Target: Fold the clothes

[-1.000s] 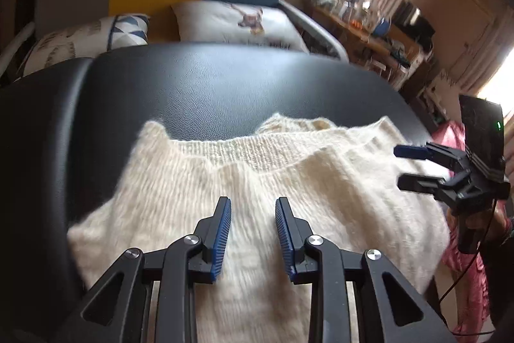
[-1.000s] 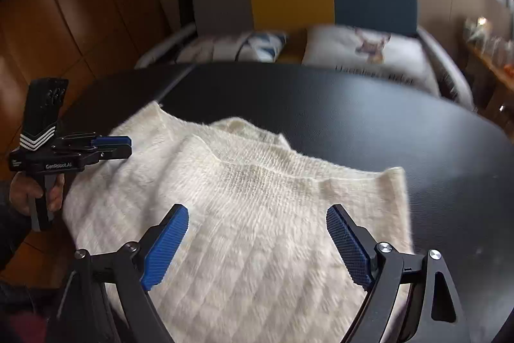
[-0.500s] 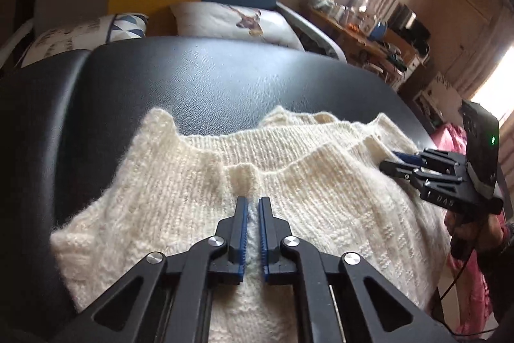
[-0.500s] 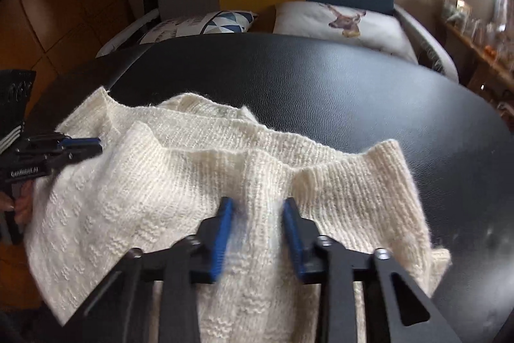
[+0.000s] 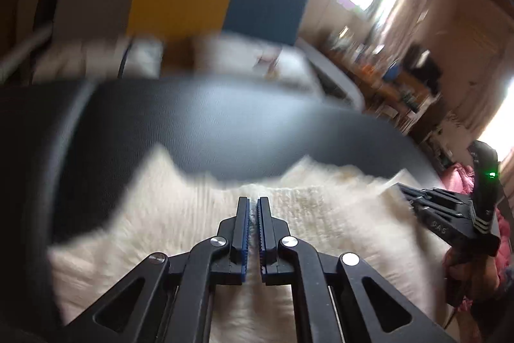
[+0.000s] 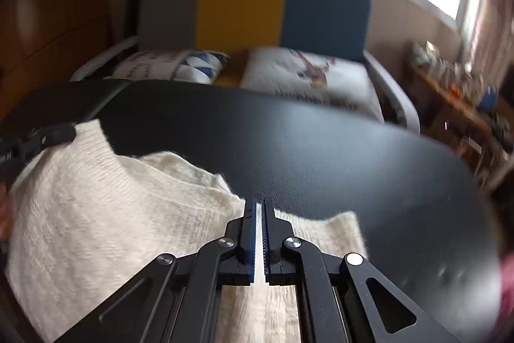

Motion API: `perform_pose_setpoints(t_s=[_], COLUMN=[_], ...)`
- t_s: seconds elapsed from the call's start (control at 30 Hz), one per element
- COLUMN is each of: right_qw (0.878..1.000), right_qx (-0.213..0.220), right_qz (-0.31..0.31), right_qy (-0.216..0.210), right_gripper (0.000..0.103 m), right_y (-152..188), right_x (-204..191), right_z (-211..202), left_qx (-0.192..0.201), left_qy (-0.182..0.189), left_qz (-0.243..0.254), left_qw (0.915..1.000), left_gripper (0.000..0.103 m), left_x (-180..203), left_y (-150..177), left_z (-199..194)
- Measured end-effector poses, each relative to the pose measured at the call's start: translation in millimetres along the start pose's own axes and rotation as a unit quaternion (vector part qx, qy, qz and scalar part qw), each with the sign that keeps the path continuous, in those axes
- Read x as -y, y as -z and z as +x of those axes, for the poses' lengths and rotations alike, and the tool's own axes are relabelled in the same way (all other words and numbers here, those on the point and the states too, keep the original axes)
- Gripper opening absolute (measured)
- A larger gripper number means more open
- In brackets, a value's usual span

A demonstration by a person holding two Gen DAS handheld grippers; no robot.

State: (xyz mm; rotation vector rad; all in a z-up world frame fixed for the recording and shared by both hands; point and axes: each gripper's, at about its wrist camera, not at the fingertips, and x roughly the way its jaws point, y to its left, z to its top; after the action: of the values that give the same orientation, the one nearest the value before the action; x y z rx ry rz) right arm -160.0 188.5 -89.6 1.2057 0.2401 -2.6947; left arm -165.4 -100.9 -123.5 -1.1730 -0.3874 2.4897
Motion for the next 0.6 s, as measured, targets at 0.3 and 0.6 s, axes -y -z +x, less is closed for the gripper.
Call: perform_pose_setpoints(t_s=[0.3, 0.6], right_qw=[0.999, 0.995], right_qx=[-0.049, -0.016], right_qz=[0.006, 0.048], right_qy=[0.011, -0.087], right_gripper=[0.003, 0.005], right_y=[28, 31], right_x=[4, 29], right_z=[27, -29], left_qx=[-0.035, 0.004], left_qy=[-0.026, 0.034], left_qz=[0.001, 0.026], left_qw=[0.999, 0.9991], left_gripper=[0.006, 0.017], left_x=[0, 34], left_y=[14, 14], left_z=[13, -36])
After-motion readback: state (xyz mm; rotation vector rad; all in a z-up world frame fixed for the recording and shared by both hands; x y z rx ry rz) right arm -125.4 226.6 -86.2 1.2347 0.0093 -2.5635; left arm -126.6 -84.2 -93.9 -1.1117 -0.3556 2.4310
